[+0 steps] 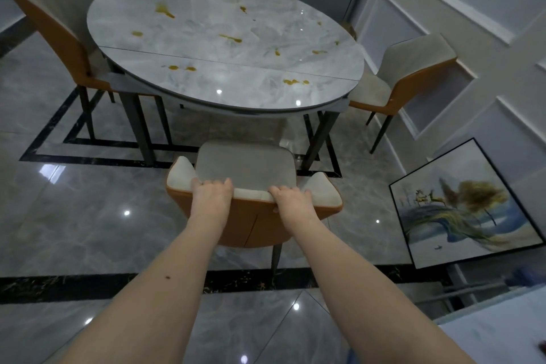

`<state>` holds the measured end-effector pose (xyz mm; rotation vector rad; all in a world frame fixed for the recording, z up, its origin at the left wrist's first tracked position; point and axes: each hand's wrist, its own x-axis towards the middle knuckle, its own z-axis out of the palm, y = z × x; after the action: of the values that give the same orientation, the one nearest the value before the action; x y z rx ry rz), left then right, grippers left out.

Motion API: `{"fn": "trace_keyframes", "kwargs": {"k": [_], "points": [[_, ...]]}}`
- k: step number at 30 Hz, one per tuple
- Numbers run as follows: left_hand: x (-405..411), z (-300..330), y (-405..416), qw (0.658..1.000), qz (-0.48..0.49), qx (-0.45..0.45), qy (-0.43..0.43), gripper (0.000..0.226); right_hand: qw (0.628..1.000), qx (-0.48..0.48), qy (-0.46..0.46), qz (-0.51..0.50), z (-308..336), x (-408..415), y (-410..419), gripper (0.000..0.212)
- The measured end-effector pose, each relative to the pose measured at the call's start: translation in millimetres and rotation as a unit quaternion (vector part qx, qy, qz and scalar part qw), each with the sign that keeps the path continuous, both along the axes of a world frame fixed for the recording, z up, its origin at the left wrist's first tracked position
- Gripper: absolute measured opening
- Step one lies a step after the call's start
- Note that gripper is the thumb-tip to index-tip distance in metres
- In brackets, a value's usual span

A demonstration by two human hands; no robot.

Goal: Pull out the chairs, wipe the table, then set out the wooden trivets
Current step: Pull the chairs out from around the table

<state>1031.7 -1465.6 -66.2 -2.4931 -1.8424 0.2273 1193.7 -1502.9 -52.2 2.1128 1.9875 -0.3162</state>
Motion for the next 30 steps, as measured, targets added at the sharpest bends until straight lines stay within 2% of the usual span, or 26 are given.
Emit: {"fn": "trace_keyframes", "kwargs": {"k": [9, 17, 21, 30], "points": [[6, 3, 64, 1.0, 0.009, -0.005, 0.008, 0.03, 1.0, 0.011, 0.003, 0.008, -4, 5, 65, 0.042], [29, 5, 124, 0.999, 0.026, -0.005, 0.019, 0.045, 1.0, 0.007, 0.013, 0.024, -1, 27, 128, 0.045], [35, 5, 148, 0.999, 0.03, 0.0, 0.029, 0.045, 1.0, 0.004, 0.014, 0.027, -2, 33, 155, 0.051], [36, 10, 175, 0.997, 0.059, -0.005, 0.044, 0.041, 0.998, 0.031, 0.044, 0.034, -7, 29, 178, 0.044]]}}
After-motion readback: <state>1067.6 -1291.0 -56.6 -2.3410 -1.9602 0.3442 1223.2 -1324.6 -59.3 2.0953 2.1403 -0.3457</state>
